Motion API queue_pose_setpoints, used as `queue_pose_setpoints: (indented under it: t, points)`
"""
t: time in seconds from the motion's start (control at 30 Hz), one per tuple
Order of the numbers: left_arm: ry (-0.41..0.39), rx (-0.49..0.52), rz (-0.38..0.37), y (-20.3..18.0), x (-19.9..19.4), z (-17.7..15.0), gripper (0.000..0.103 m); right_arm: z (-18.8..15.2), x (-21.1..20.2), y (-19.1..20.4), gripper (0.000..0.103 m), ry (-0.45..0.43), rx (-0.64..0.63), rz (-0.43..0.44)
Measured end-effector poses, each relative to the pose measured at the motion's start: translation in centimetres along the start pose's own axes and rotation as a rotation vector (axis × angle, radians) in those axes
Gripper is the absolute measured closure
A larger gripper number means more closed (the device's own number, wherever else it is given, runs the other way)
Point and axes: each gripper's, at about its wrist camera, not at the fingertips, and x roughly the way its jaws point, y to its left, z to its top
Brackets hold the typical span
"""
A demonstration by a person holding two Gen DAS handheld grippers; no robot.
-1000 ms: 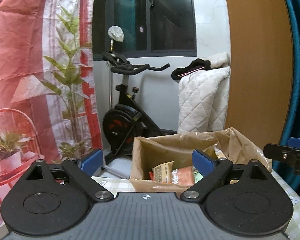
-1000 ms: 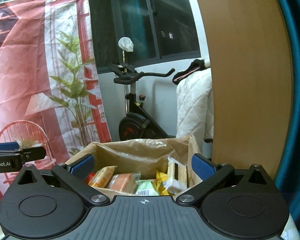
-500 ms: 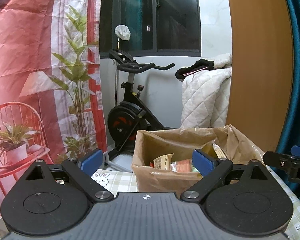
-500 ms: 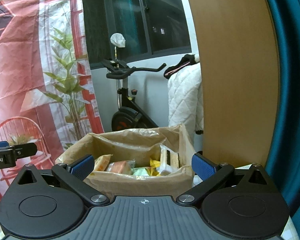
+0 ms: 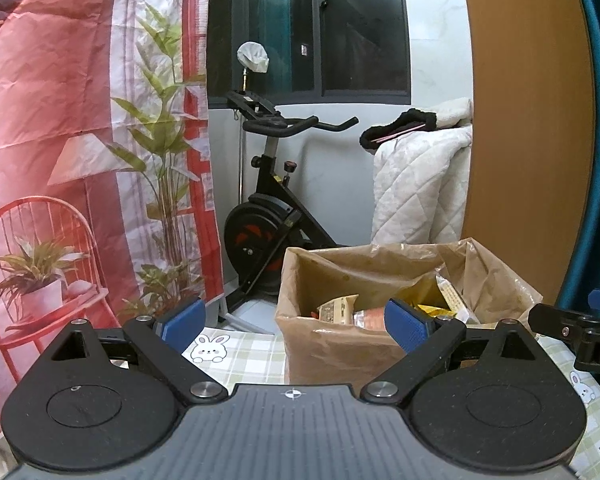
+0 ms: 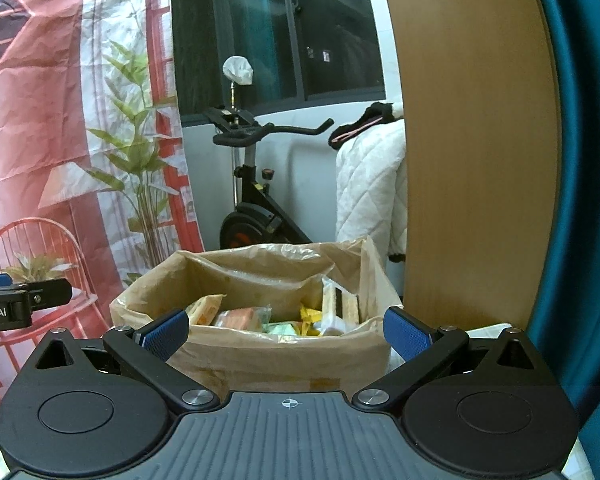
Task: Organize snacks
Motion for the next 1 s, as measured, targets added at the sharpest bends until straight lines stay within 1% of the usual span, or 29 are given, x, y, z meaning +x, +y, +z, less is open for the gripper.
queue_pose_setpoints:
  t: [1.0]
  points:
    - [0.025,-0.018,0.002,0.05,0.11,-0.04,0.006,0.11,0.24,0.28,0.001,0.007,-0.014,0.002]
